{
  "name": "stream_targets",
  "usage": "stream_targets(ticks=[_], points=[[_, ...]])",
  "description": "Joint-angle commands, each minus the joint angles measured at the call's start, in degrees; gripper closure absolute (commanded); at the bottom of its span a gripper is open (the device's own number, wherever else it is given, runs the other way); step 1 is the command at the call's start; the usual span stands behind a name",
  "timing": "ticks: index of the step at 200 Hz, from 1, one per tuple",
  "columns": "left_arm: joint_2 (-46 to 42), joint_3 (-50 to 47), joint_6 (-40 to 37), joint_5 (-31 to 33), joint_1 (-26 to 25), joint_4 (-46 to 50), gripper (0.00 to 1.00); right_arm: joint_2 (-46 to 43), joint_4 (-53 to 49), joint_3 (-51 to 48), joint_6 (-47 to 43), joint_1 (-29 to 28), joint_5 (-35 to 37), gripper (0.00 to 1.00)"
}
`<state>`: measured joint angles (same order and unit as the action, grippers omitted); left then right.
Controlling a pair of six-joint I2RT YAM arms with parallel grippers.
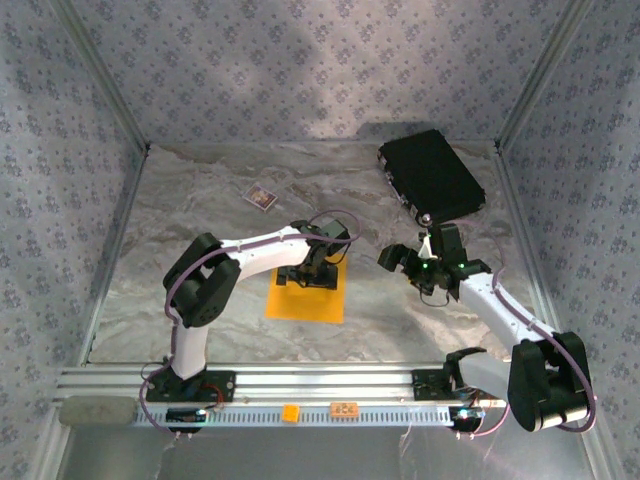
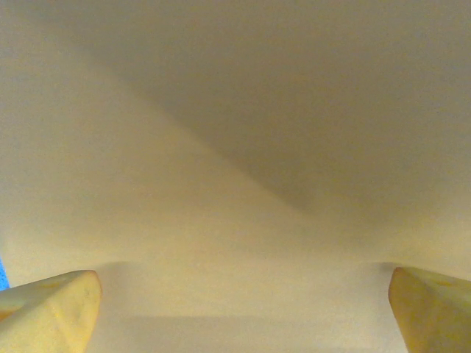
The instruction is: Fold a paper plane with a square sheet of paper (pick it up from the middle)
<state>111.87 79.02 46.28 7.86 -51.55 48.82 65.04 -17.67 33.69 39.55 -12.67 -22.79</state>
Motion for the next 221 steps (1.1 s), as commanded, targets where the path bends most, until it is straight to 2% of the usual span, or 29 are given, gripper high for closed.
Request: stream_targets(ticks=[1, 94, 221], points=[[1.27, -0.82, -0.94, -1.48, -0.15, -0.80, 0.00, -0.15, -0.92, 1.57, -0.53, -0.30, -0.59, 0.01], [3.86, -7.81, -0.20, -3.68, 0.67, -6.33, 0.02, 0.54, -1.57, 2.15, -0.53, -0.87, -0.31, 0.01], [3.53, -5.99, -0.06, -2.14, -1.01, -5.86, 0.08, -0.61, -1.82, 2.08, 0.53, -1.11, 0.62, 0.01]])
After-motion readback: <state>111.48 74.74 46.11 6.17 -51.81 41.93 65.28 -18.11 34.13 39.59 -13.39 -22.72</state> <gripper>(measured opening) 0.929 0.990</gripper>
